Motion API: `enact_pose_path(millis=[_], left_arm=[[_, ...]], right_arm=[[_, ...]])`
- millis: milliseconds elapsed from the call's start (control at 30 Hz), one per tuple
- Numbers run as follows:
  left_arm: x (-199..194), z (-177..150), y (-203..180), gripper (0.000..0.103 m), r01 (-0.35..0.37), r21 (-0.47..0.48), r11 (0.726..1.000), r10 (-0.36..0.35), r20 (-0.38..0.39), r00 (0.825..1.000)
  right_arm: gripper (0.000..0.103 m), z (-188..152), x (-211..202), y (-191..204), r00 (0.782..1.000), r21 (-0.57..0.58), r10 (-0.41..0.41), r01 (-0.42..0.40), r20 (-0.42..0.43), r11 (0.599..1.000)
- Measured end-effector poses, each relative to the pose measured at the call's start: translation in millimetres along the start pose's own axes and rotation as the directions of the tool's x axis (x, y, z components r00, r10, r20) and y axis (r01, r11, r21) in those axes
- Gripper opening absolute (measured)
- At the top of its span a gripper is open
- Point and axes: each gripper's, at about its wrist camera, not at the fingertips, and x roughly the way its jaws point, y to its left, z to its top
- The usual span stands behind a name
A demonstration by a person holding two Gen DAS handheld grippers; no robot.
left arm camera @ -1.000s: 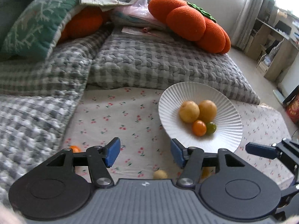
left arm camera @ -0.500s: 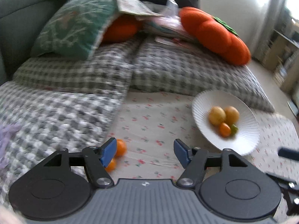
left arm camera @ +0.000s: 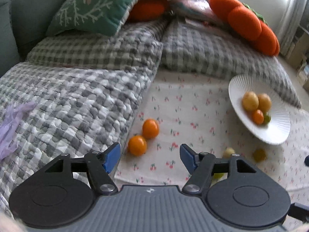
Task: Organize fruits
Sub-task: 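Open both tools and move them back toward the remaining fruits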
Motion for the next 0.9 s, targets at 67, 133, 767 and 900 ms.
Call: enact_pose_path(millis=[67,133,767,900], left_arm=[[3.1,-3.6,-5.0,0.07,-0.022,0.032,0.999,0.022,-0.003,1.0],[5.5,-7.1,-9.5,0.071,-0.043,0.061,0.997,0.043,-0.005,0.999],[44.0,-14.5,9.2,0.073,-0.005,0.0,1.0,0.005,-0.048,0.999],[49.9,-13.5,11.5,0.07,0.028,-0.007,1.0,-0.028,-0.04,0.999]], right_arm=[[0.095,-1.1,1.9,4.3,1.0,-0.013,0.005,-0.005,-0.008,1.0],[0.095,-3.0,4.6,8.2,1.0,-0.027,0.003,-0.003,-0.017,1.0],[0.096,-7.7,25.4,8.2,0.997,0.015,-0.054,0.055,-0.056,0.998],[0.096,-7.4,28.7,8.4,0.997,0.015,-0.051,0.052,-0.065,0.999]])
